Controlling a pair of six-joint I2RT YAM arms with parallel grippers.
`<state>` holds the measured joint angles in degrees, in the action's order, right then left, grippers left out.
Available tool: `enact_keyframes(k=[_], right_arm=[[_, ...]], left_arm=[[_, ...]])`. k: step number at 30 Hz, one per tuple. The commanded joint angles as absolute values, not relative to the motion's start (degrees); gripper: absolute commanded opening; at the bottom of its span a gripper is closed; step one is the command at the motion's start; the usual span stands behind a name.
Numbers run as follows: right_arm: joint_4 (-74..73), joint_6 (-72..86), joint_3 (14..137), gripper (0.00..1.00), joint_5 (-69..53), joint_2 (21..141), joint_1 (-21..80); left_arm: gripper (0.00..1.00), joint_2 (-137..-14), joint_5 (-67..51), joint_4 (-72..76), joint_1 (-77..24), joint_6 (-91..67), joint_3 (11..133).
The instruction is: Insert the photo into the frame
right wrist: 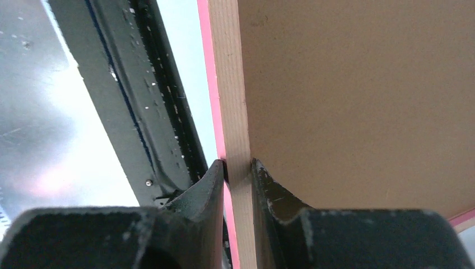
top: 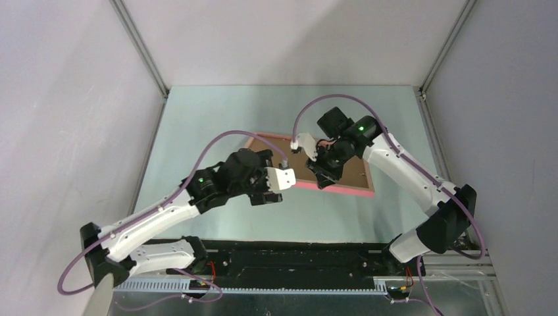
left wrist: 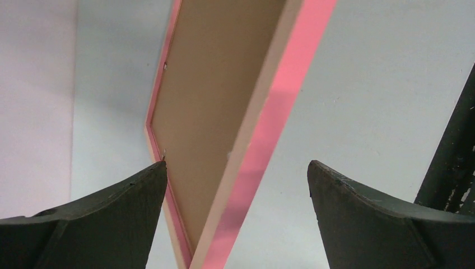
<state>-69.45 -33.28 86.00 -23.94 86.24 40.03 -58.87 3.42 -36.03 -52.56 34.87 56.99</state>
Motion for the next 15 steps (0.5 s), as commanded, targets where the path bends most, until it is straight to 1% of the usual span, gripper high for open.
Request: enact_keyframes(k=[1, 9, 13, 15], right_arm=[[-76.0, -34.1, 92.7, 0.0, -30.2, 85.2, 37.4], [-81.1, -36.4, 97.4, 0.0, -37.5, 87.8, 32.5], [-83.6, -37.6, 99.7, 0.0, -40.7, 89.4, 29.9], [-84.2, -38.0, 100.3, 0.0, -41.6, 89.8, 28.8]], left_arm=[[1.0, -63.1, 6.8, -35.8, -55.8, 40.1, 62.4], [0.99, -72.3, 7.4, -35.2, -57.5, 43.1, 68.6], [0.91, -76.1, 7.7, -34.8, -57.8, 43.4, 70.8], [0.84, -77.3, 8.0, -34.9, -57.9, 43.5, 71.6]])
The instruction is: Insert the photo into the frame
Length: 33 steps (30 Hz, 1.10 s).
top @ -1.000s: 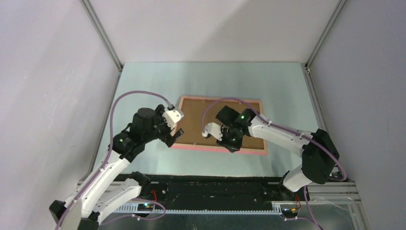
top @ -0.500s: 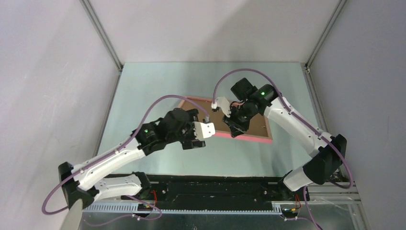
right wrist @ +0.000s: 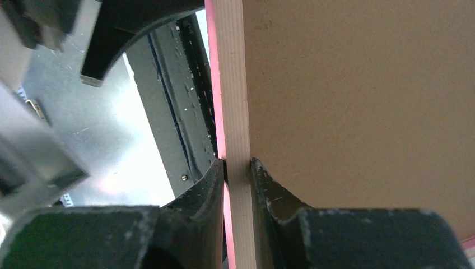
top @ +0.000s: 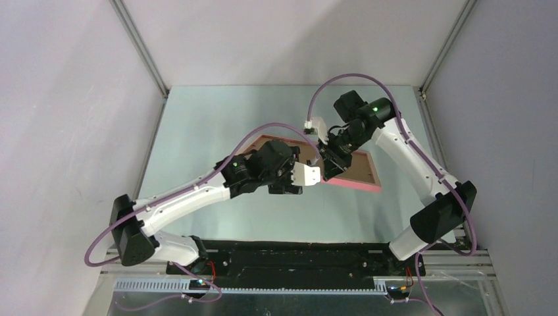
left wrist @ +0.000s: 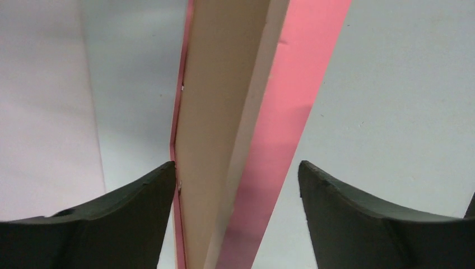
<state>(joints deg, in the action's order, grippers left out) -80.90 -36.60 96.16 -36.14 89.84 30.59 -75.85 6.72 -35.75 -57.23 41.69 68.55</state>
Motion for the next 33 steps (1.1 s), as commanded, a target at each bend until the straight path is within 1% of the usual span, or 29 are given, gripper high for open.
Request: enact_keyframes(k=[1, 2, 3, 4, 6, 9, 10, 11, 12, 13, 14, 15, 16, 17, 18, 19, 20, 21, 22, 23, 24, 25, 26, 28, 30, 33], right_arm=[[-84.2, -38.2, 100.6, 0.0, -41.7, 89.8, 28.3], [-84.3, -38.2, 100.7, 0.0, -41.6, 89.9, 27.9], [-84.4, -38.2, 100.9, 0.0, -41.5, 89.8, 27.7], [-84.3, -38.2, 100.9, 0.0, -41.2, 89.7, 27.3], [-84.1, -38.2, 100.9, 0.0, -41.1, 89.5, 26.6], [-83.8, -38.4, 100.9, 0.0, -41.0, 89.1, 25.5], [-83.7, -38.5, 100.8, 0.0, -41.0, 88.7, 24.9], [-83.2, -38.4, 100.7, 0.0, -41.0, 88.4, 24.6], [-83.0, -38.4, 100.5, 0.0, -41.0, 87.8, 24.2], [-82.3, -38.3, 100.4, 0.0, -41.0, 87.4, 24.0], [-81.9, -38.1, 100.1, 0.0, -40.7, 86.8, 23.7], [-81.3, -37.9, 100.0, 0.01, -40.5, 86.6, 23.6], [-81.1, -37.8, 100.0, 0.07, -40.1, 86.0, 23.4], [-80.5, -37.5, 100.0, 0.12, -39.9, 85.8, 23.3], [-80.3, -37.2, 99.9, 0.2, -39.6, 85.3, 23.2], [-79.8, -37.1, 100.0, 0.25, -39.4, 84.8, 23.1], [-79.4, -36.6, 99.8, 0.39, -39.0, 84.4, 22.9], [-78.6, -36.4, 99.6, 0.45, -38.7, 83.6, 22.9], [-78.2, -36.2, 99.4, 0.56, -38.1, 83.2, 22.9], [-77.1, -36.0, 99.2, 0.62, -37.7, 82.1, 22.8], [-76.5, -35.5, 98.7, 0.71, -36.6, 81.5, 22.8], [-75.2, -35.4, 98.4, 0.76, -36.0, 80.2, 22.8], [-74.5, -35.1, 97.9, 0.83, -34.9, 79.5, 22.8], [-72.8, -34.9, 97.3, 0.9, -33.5, 77.3, 22.9], [-71.5, -35.0, 96.7, 0.95, -32.0, 75.0, 23.2], [-70.2, -35.8, 95.1, 0.98, -28.7, 71.4, 24.3]], left_arm=[[0.79, -77.9, 8.3, -34.9, -58.0, 43.6, 71.8], [0.76, -78.1, 8.5, -34.8, -58.1, 43.6, 72.0], [0.69, -78.4, 8.7, -34.8, -58.2, 43.6, 72.1], [0.66, -78.4, 8.8, -34.8, -58.3, 43.6, 72.3], [0.54, -78.4, 9.1, -34.9, -58.3, 43.6, 72.5], [0.45, -78.2, 9.7, -35.3, -58.4, 43.5, 72.4], [0.39, -78.3, 9.9, -35.4, -58.5, 43.5, 72.4], [0.35, -78.3, 10.1, -36.0, -58.5, 43.4, 72.5], [0.27, -78.5, 10.3, -36.3, -58.5, 43.2, 72.7], [0.23, -78.6, 10.3, -36.9, -58.6, 42.9, 72.9], [0.15, -78.6, 10.3, -37.2, -58.6, 42.6, 73.2], [0.11, -78.7, 10.2, -37.9, -58.7, 42.2, 73.4], [0.03, -78.8, 10.0, -38.3, -58.7, 42.0, 74.0], [0.02, -78.8, 9.8, -38.9, -58.7, 41.6, 74.3], [0.0, -78.9, 9.5, -39.3, -58.7, 41.5, 75.1], [0.0, -78.9, 9.4, -40.3, -58.7, 41.2, 75.5], [0.0, -79.1, 9.3, -40.8, -58.7, 41.1, 76.2], [0.0, -79.0, 9.2, -41.7, -58.7, 41.1, 76.6], [0.0, -79.0, 9.2, -42.3, -58.7, 40.9, 77.3], [0.0, -79.1, 9.2, -43.3, -58.7, 40.9, 77.7], [0.0, -79.0, 9.0, -43.8, -58.7, 40.9, 78.3], [0.0, -79.0, 9.0, -44.8, -58.7, 40.8, 78.6], [0.0, -78.9, 8.9, -45.3, -58.7, 40.7, 79.0], [0.0, -78.5, 8.2, -46.6, -58.7, 40.6, 79.6], [0.0, -78.3, 7.7, -47.8, -58.7, 40.2, 80.1], [0.0, -78.2, 7.1, -50.3, -58.5, 39.9, 81.6]])
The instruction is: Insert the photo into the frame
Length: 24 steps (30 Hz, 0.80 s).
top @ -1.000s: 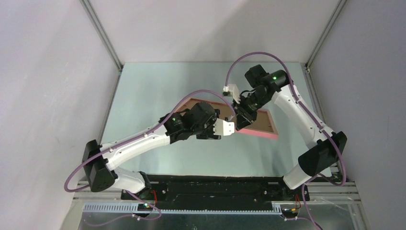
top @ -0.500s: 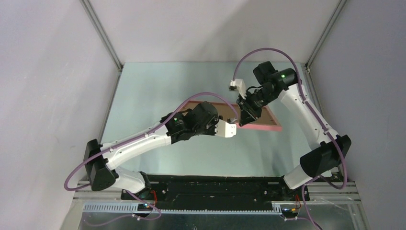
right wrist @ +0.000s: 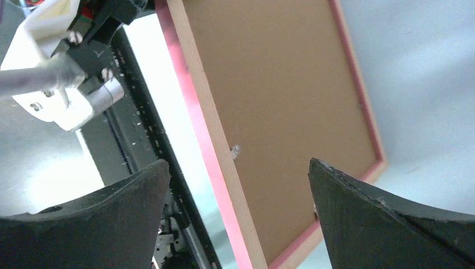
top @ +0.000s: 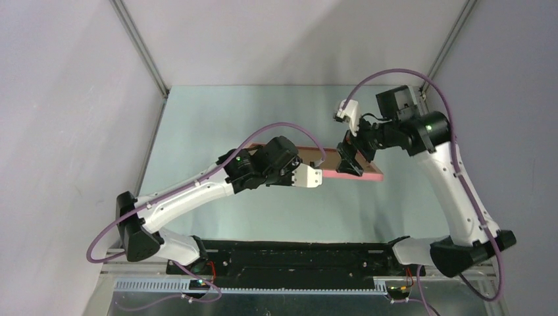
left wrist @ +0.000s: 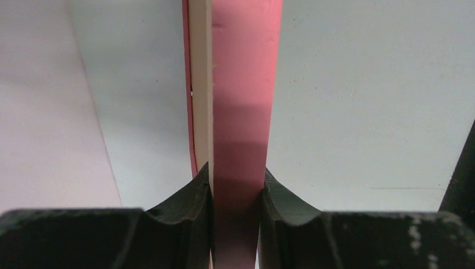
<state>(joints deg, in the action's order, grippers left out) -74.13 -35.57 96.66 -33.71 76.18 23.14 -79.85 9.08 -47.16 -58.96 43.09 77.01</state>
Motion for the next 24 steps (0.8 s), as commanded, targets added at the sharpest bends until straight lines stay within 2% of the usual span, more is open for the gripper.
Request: enact_keyframes(k=[1, 11, 24], right_arm=[[-70.0, -36.3, 94.6, 0.99, -27.9, 70.6, 24.7], [-65.7, -37.2, 86.1, 0.99, -13.8, 62.1, 36.1], [-62.6, -38.8, 86.2, 0.98, -3.3, 65.9, 42.4]], left_arm=[[0.0, -78.3, 6.8, -51.3, -58.4, 39.9, 81.9], [0.0, -78.7, 1.0, -60.2, -55.0, 40.2, 89.6], [0.0, -79.0, -3.3, -66.7, -53.7, 41.5, 95.3]])
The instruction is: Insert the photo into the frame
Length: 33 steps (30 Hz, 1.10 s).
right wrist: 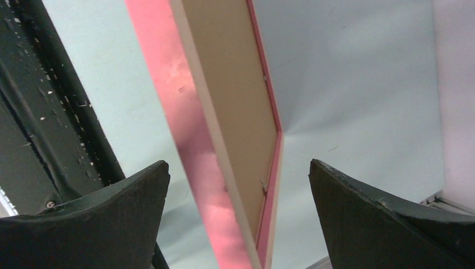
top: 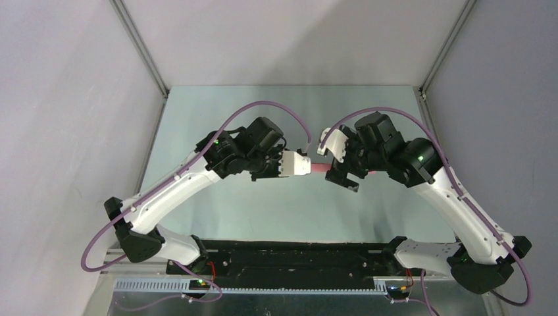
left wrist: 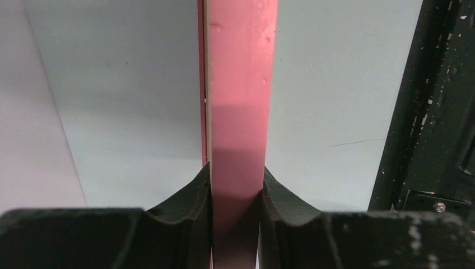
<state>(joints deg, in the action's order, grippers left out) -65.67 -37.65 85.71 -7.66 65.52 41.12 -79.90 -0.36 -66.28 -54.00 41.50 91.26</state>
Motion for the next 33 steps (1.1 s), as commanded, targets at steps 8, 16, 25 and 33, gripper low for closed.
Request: enact_keyframes(k=[8, 16, 25, 33], right_arm=[[-61.3, -39.6, 84.6, 0.92, -2.1, 66.1, 44.3], [-61.4, -40.1, 83.7, 0.78, -2.6, 67.0, 44.9], [-61.5, -40.6, 83.5, 0.46, -3.5, 67.7, 44.9], [-63.3, -41.9, 85.1, 0.04, -4.5, 68.1, 44.9]], left_arm=[[0.0, -80.3, -6.0, -69.7, -52.4, 41.8, 98.9], [0.0, -82.4, -7.4, -71.3, -51.4, 41.7, 101.2], [0.0, -83.0, -8.0, -71.6, -51.0, 41.6, 101.8], [0.06, -83.8, -7.2, -71.8, -50.6, 41.7, 102.8]])
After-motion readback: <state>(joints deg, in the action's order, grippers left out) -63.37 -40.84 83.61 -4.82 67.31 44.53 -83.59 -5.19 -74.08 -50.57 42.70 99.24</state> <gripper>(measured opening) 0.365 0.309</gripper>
